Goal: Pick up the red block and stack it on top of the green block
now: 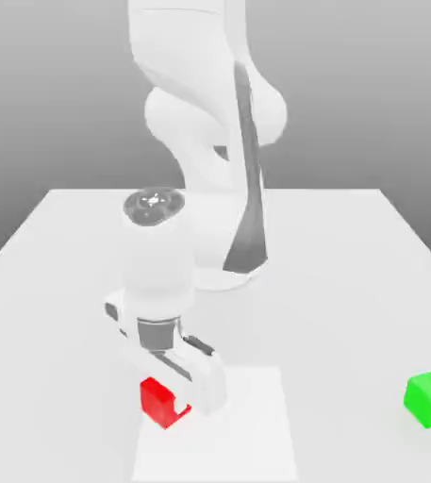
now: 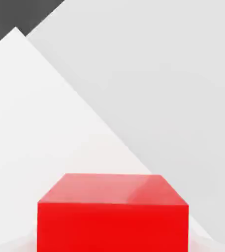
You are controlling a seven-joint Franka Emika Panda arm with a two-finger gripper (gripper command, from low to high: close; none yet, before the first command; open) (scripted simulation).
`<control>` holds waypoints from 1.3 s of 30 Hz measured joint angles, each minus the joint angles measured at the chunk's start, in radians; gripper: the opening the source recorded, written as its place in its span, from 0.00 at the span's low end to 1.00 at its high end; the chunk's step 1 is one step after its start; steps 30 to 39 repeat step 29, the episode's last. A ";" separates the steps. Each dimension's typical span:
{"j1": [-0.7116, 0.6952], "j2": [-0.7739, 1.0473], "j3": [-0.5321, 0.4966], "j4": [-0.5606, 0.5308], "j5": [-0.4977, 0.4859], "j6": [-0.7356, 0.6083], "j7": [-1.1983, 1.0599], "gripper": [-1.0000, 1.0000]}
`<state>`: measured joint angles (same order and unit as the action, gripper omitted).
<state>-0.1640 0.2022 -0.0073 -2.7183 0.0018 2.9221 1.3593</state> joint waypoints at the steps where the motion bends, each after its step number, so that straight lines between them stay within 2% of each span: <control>1: 0.001 -0.033 -0.001 -0.005 -0.001 -0.028 0.001 0.00; 4: 0.001 -0.137 0.001 -0.020 -0.002 -0.118 0.001 0.00; 6: 0.057 -0.151 0.033 0.001 -0.014 -0.154 -0.042 0.00; 20: 0.413 -0.065 0.348 0.246 -0.095 -0.325 -0.513 0.00; 22: 0.443 -0.029 0.375 0.270 -0.125 -0.316 -0.539 0.00; 25: 0.482 0.069 0.341 0.284 -0.203 -0.237 -0.497 0.00; 26: 0.496 0.100 0.323 0.286 -0.226 -0.211 -0.481 1.00; 39: 0.496 0.100 0.323 0.286 -0.226 -0.211 -0.481 1.00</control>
